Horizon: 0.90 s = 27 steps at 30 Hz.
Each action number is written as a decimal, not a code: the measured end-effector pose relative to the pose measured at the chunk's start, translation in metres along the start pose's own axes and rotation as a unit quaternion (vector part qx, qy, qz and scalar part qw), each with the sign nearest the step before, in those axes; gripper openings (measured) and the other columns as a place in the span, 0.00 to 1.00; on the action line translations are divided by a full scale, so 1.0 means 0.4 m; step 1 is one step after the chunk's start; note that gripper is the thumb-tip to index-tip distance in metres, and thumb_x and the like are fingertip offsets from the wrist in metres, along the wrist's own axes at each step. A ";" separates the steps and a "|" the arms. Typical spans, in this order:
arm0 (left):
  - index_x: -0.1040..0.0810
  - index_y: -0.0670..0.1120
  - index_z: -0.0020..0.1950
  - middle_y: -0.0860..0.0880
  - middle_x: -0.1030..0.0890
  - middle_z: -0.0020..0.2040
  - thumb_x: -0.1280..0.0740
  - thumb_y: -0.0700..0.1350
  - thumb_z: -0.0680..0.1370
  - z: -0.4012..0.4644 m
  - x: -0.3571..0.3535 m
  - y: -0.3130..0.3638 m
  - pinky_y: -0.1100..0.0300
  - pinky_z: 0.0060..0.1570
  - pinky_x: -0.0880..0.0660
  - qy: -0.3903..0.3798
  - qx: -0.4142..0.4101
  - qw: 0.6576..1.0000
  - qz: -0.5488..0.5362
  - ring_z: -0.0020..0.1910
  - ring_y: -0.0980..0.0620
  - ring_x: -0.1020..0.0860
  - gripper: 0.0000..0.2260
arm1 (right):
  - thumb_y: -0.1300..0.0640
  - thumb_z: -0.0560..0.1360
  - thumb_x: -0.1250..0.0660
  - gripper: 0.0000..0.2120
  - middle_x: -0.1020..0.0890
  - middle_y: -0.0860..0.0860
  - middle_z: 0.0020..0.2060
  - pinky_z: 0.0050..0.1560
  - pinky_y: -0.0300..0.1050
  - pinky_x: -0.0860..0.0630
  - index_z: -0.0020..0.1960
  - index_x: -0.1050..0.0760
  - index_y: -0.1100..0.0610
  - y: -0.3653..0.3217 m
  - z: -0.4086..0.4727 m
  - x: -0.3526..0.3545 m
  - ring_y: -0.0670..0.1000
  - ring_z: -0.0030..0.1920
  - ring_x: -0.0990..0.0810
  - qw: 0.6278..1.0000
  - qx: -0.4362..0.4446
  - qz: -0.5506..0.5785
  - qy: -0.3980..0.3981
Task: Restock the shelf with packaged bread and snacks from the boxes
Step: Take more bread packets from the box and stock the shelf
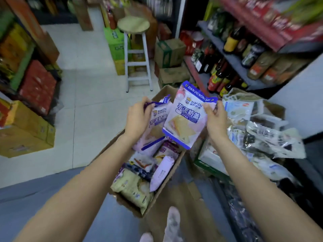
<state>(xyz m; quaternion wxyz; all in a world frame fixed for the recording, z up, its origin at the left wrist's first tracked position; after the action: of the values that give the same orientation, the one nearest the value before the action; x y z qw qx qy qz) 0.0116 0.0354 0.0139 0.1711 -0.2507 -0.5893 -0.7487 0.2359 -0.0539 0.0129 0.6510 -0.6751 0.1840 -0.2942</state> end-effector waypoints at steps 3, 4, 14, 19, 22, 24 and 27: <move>0.23 0.42 0.47 0.46 0.21 0.37 0.38 0.43 0.80 -0.002 0.006 0.200 0.54 0.44 0.31 0.005 -0.085 0.995 -0.047 0.43 0.40 0.22 0.07 | 0.62 0.79 0.41 0.13 0.28 0.47 0.34 0.38 0.35 0.31 0.38 0.36 0.51 -0.141 -0.036 0.139 0.37 0.31 0.28 0.995 0.042 0.008 0.085; 0.24 0.43 0.47 0.46 0.22 0.37 0.39 0.43 0.80 -0.007 0.002 0.269 0.53 0.44 0.28 0.006 -0.111 0.992 -0.063 0.42 0.40 0.22 0.07 | 0.62 0.79 0.42 0.13 0.29 0.46 0.34 0.36 0.32 0.31 0.38 0.37 0.51 -0.186 -0.053 0.193 0.35 0.29 0.29 0.992 0.057 0.011 0.115; 0.30 0.42 0.49 0.42 0.24 0.37 0.44 0.43 0.82 -0.237 -0.157 0.940 0.52 0.34 0.35 -0.031 -0.353 0.928 -0.114 0.39 0.39 0.24 0.06 | 0.61 0.80 0.42 0.13 0.28 0.46 0.32 0.32 0.34 0.30 0.37 0.35 0.52 -0.473 -0.296 0.821 0.35 0.27 0.28 0.923 0.165 0.031 0.345; 0.30 0.41 0.53 0.36 0.20 0.41 0.46 0.43 0.82 -0.411 -0.251 1.186 0.49 0.36 0.30 0.002 -0.374 0.916 -0.145 0.41 0.37 0.23 0.08 | 0.59 0.80 0.40 0.15 0.29 0.49 0.31 0.34 0.42 0.33 0.34 0.35 0.52 -0.507 -0.416 1.109 0.45 0.32 0.30 0.897 0.178 0.027 0.404; 0.30 0.41 0.51 0.41 0.22 0.37 0.45 0.44 0.82 -0.517 -0.331 1.316 0.51 0.36 0.30 -0.051 -0.391 0.896 -0.203 0.36 0.39 0.24 0.08 | 0.54 0.78 0.38 0.15 0.32 0.49 0.30 0.35 0.43 0.37 0.34 0.34 0.53 -0.522 -0.475 1.257 0.44 0.32 0.34 0.891 0.185 -0.008 0.415; 0.29 0.40 0.50 0.46 0.25 0.37 0.44 0.43 0.82 -0.589 -0.395 1.399 0.56 0.36 0.34 -0.115 -0.395 0.879 -0.240 0.34 0.46 0.26 0.08 | 0.52 0.78 0.37 0.11 0.29 0.47 0.32 0.36 0.37 0.35 0.40 0.29 0.56 -0.528 -0.506 1.346 0.41 0.33 0.32 0.892 0.182 -0.018 0.414; 0.29 0.43 0.48 0.48 0.24 0.41 0.42 0.42 0.82 -0.694 -0.478 1.507 0.63 0.38 0.32 -0.213 -0.388 0.845 -0.300 0.37 0.53 0.27 0.05 | 0.47 0.77 0.36 0.16 0.20 0.51 0.48 0.52 0.40 0.27 0.54 0.24 0.59 -0.516 -0.530 1.475 0.47 0.48 0.23 0.911 0.140 -0.031 0.387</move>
<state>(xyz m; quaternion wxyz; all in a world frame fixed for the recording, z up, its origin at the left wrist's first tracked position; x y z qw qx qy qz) 0.4518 -0.3897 0.3340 -0.3026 -0.2608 -0.3192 -0.8594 0.5211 -0.5723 0.3053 0.6074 -0.4152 0.3577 -0.5750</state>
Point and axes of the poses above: each hand's wrist, its own z-axis towards the middle knuckle, its own x-axis out of the back of the hand, y = z × x, the point moved 6 cm from there along z, towards the middle knuckle
